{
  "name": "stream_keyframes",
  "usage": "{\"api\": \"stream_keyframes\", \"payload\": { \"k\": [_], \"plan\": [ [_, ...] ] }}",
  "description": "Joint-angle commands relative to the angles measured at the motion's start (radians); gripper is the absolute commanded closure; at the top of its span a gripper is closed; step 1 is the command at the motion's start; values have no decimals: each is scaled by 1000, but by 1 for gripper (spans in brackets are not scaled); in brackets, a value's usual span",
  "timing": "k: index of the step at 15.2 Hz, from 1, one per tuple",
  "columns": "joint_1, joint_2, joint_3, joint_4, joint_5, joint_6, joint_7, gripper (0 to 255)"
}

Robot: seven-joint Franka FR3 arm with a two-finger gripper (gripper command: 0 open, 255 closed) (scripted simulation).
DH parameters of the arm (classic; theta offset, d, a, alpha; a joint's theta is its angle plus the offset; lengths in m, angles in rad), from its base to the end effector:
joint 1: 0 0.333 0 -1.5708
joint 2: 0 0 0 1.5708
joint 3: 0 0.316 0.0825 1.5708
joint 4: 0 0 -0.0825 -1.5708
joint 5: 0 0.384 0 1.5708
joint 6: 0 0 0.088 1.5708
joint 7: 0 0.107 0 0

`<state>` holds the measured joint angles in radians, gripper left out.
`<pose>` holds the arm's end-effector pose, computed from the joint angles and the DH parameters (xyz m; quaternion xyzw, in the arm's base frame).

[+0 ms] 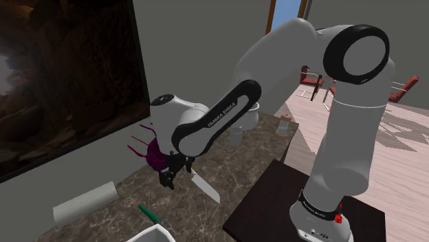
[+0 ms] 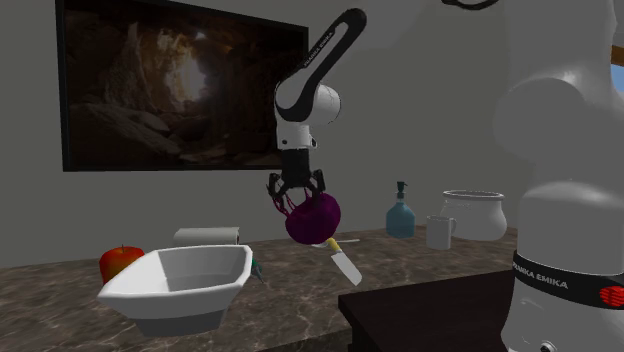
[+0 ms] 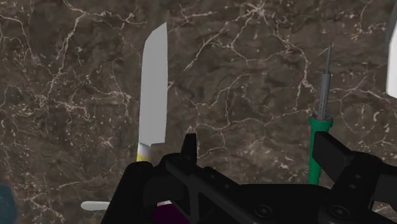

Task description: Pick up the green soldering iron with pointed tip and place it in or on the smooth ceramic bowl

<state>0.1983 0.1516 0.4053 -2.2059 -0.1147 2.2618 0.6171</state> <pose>0.4441 0.3014 0.3109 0.9986 0.0307 -0.0259 0.0337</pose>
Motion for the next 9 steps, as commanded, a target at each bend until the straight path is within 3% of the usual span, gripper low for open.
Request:
{"api": "stream_keyframes", "payload": {
  "k": [1, 9],
  "plan": [
    [25, 92, 0, 56, -48, 19, 56, 0],
    [157, 409, -42, 328, -170, 14, 199, 0]
  ]
}}
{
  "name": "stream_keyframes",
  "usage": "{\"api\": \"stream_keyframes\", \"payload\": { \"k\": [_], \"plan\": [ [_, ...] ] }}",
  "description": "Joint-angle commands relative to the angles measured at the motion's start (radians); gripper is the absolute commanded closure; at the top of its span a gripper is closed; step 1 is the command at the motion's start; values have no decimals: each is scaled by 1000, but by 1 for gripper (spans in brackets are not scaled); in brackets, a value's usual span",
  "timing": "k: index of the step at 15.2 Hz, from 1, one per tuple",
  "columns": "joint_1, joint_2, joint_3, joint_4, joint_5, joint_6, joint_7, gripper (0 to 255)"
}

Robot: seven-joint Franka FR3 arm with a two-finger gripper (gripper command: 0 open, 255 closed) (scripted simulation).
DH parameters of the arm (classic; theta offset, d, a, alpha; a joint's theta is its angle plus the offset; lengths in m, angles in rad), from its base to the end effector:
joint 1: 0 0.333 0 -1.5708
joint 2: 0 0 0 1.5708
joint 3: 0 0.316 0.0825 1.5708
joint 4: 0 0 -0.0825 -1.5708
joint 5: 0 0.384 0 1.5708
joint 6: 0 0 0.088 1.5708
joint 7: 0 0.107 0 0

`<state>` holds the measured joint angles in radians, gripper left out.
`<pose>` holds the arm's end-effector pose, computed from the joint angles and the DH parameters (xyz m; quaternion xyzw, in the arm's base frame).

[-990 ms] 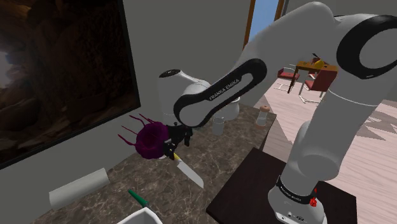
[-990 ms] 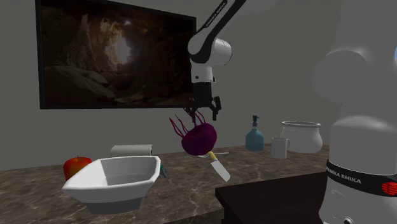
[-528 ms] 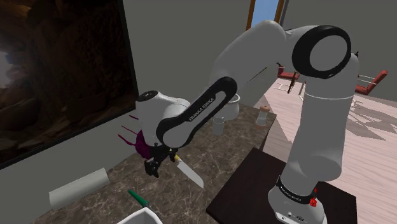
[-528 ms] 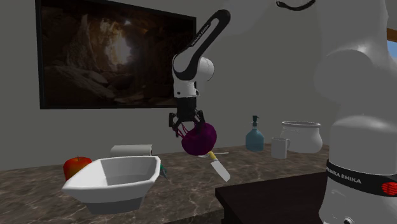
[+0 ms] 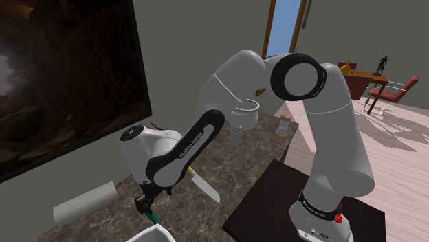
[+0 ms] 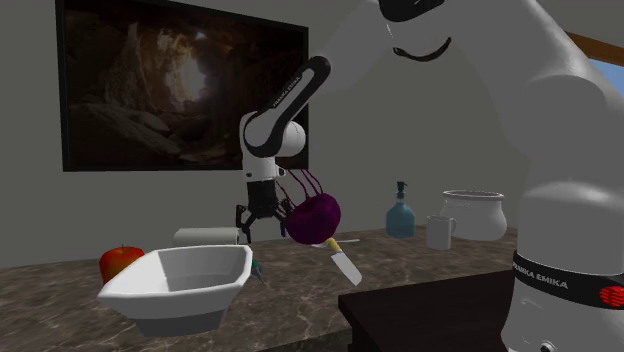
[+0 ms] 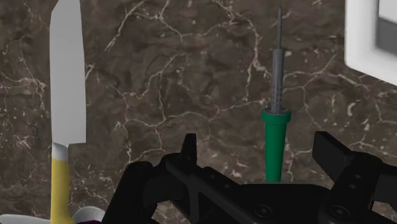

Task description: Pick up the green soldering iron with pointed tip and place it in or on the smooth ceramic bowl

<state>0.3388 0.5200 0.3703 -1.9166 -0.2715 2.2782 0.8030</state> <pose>0.4761 0.3886 0.2271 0.9980 0.0304 -0.0359 0.0422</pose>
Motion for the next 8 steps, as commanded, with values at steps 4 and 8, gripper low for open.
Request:
{"api": "stream_keyframes", "payload": {
  "k": [4, 8],
  "plan": [
    [69, 166, -29, 160, -41, -12, 45, 0],
    [76, 200, -41, 156, -55, 25, 54, 0]
  ]
}}
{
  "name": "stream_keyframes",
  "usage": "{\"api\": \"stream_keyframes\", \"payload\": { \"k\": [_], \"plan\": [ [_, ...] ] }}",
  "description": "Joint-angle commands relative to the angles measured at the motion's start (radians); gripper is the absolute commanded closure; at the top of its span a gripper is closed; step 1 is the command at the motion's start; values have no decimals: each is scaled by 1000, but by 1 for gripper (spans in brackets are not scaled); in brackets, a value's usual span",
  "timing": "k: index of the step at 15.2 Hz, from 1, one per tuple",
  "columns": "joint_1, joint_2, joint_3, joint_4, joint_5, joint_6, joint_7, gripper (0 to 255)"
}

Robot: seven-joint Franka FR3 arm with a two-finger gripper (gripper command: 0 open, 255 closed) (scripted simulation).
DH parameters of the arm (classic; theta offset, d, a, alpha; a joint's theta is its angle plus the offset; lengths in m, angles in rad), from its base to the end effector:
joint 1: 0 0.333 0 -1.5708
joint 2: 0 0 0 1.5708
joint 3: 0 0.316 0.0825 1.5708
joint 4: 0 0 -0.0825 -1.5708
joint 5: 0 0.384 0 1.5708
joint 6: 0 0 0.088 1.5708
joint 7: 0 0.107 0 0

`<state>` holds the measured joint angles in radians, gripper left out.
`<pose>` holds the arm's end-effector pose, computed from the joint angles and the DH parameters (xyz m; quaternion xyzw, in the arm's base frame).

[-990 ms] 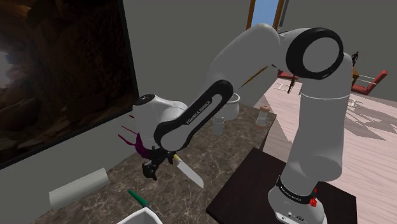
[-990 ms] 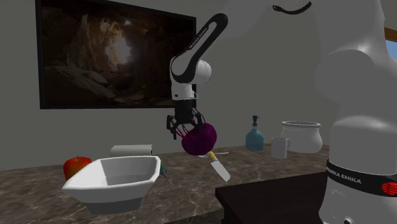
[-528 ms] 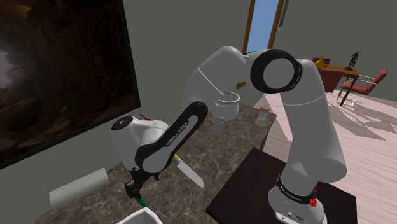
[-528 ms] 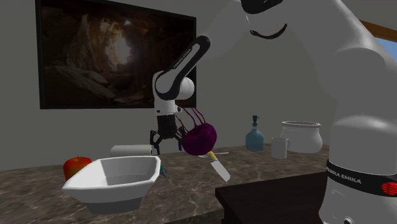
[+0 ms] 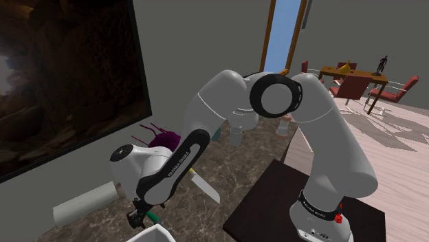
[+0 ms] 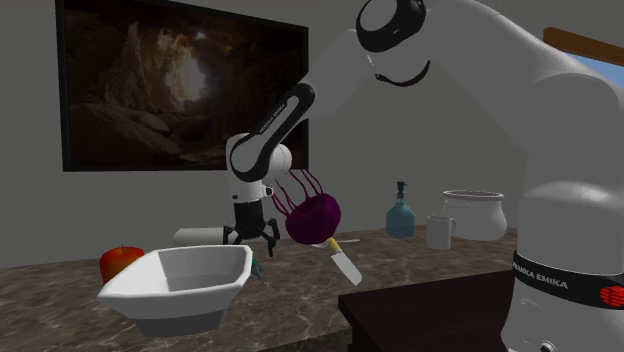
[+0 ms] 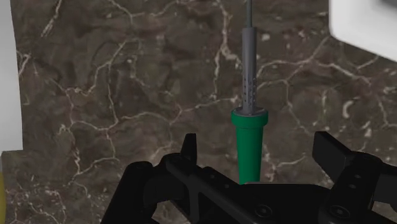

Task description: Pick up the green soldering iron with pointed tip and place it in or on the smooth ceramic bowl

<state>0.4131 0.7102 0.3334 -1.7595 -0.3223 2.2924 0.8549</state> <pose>0.4885 0.4232 0.1697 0.9977 0.0299 -0.0400 0.0464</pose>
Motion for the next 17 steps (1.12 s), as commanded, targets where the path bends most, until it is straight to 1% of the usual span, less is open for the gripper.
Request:
{"api": "stream_keyframes", "payload": {
  "k": [1, 3, 11, 12, 17],
  "plan": [
    [3, 18, -7, -1, -8, 20, 4, 0],
    [6, 32, -11, -2, -13, 34, 7, 0],
    [6, 32, -11, -1, -13, 34, 7, 0],
    [6, 32, -11, -1, -13, 34, 7, 255],
    [6, 32, -11, -1, -13, 34, 7, 255]
  ]
}}
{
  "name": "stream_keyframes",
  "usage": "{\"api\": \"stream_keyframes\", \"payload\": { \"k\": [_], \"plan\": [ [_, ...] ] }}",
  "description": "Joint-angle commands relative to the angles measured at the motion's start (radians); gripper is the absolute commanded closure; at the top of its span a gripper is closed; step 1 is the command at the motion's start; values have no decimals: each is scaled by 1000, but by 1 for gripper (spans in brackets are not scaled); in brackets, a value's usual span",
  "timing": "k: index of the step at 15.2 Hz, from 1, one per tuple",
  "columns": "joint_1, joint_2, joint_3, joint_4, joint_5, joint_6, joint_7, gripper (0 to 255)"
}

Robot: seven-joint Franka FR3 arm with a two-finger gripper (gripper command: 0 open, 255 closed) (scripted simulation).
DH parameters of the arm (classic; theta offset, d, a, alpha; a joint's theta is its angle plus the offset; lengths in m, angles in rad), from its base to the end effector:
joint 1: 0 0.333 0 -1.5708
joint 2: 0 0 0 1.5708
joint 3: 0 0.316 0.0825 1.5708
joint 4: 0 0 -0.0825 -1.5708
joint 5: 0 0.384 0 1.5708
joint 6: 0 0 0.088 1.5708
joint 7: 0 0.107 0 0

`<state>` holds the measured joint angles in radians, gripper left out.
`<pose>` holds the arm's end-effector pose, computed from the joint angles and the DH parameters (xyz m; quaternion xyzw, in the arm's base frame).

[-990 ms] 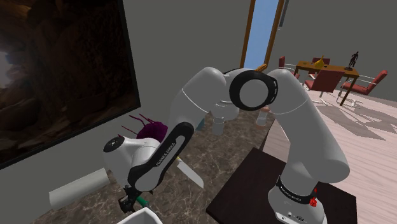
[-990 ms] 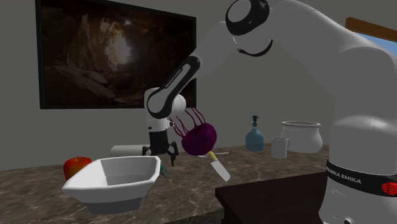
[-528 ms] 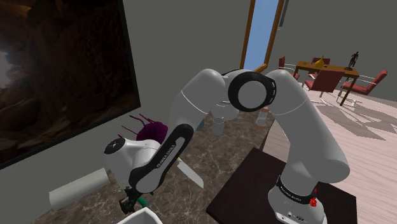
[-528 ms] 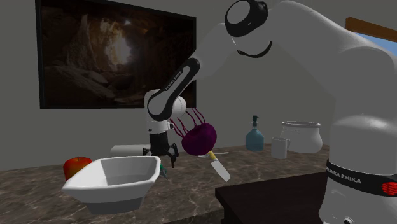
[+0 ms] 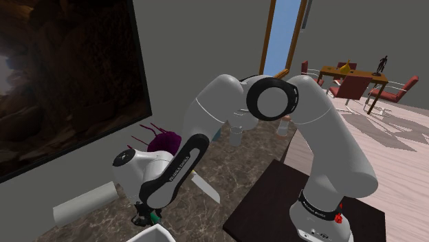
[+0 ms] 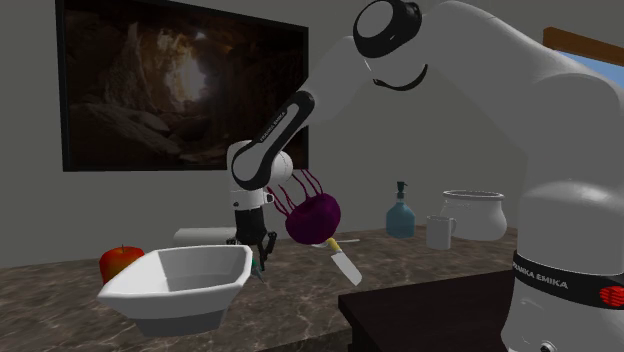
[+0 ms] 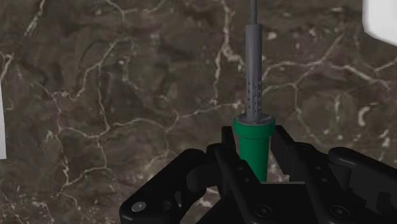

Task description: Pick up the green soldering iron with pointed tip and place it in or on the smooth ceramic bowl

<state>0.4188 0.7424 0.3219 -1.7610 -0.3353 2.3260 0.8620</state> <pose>0.4872 0.4211 0.1504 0.9977 0.0300 -0.0398 0.0463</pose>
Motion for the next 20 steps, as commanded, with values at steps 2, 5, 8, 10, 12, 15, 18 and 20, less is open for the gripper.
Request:
{"api": "stream_keyframes", "payload": {
  "k": [2, 5, 8, 10, 12, 15, 18, 20],
  "plan": [
    [0, 0, 0, 0, 0, 0, 0, 255],
    [-2, -10, 3, -3, 3, -7, -2, 255],
    [-9, -41, 13, -10, 14, -31, -8, 255],
    [-14, -62, 19, -14, 21, -47, -12, 255],
    [-18, -81, 25, -17, 29, -63, -17, 255],
    [-25, -110, 34, -19, 40, -89, -24, 255],
    [-31, -138, 43, -20, 51, -115, -31, 255],
    [-34, -156, 48, -19, 59, -133, -35, 255]
  ]
}}
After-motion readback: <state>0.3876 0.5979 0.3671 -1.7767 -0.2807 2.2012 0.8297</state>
